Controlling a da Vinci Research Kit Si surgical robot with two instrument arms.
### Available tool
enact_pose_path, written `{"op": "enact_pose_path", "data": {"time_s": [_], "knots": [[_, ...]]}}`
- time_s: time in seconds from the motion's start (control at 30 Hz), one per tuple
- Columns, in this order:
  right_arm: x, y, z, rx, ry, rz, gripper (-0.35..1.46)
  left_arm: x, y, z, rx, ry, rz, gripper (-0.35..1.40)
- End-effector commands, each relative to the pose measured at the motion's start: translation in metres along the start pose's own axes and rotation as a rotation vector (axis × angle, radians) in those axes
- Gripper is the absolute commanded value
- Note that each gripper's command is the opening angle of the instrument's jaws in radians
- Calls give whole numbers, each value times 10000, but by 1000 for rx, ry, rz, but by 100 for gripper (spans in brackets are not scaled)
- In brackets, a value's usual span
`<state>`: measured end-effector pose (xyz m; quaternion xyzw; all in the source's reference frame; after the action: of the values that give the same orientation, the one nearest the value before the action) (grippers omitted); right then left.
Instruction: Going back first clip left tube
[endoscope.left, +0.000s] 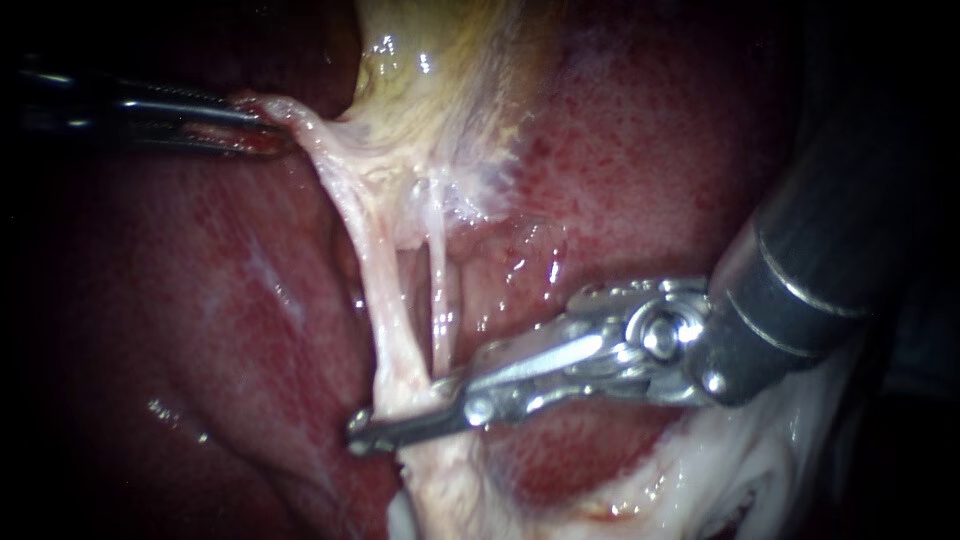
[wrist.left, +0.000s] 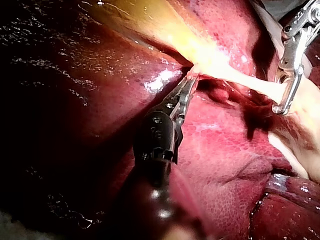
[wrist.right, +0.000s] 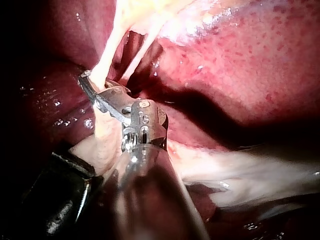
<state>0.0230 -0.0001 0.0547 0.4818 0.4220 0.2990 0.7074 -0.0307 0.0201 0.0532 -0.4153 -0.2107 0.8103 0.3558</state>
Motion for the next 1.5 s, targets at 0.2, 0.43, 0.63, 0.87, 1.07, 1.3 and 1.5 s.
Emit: {"op": "enact_pose_path", "data": {"time_s": [0.2,0.43,0.63,0.87,1.07,1.3,1.5], "knots": [[-4,15,8,-2,5,-51,20,0,0,0,0,0,0,-35],[-11,48,10,-74,49,-208,46,0,0,-1,0,0,0,-35],[-16,63,-8,-210,117,-347,49,-1,-1,-2,-1,0,0,-35],[-26,51,-46,-269,118,-513,50,-1,-1,-4,-2,-1,0,-35],[-41,36,-103,-289,104,-640,50,-1,-3,-6,-4,-1,1,-35],[-51,25,-157,-306,100,-688,50,-1,-4,-5,-3,-1,1,-35],[-48,22,-168,-311,100,-695,50,-4,-8,1,-1,0,2,-35]]}}
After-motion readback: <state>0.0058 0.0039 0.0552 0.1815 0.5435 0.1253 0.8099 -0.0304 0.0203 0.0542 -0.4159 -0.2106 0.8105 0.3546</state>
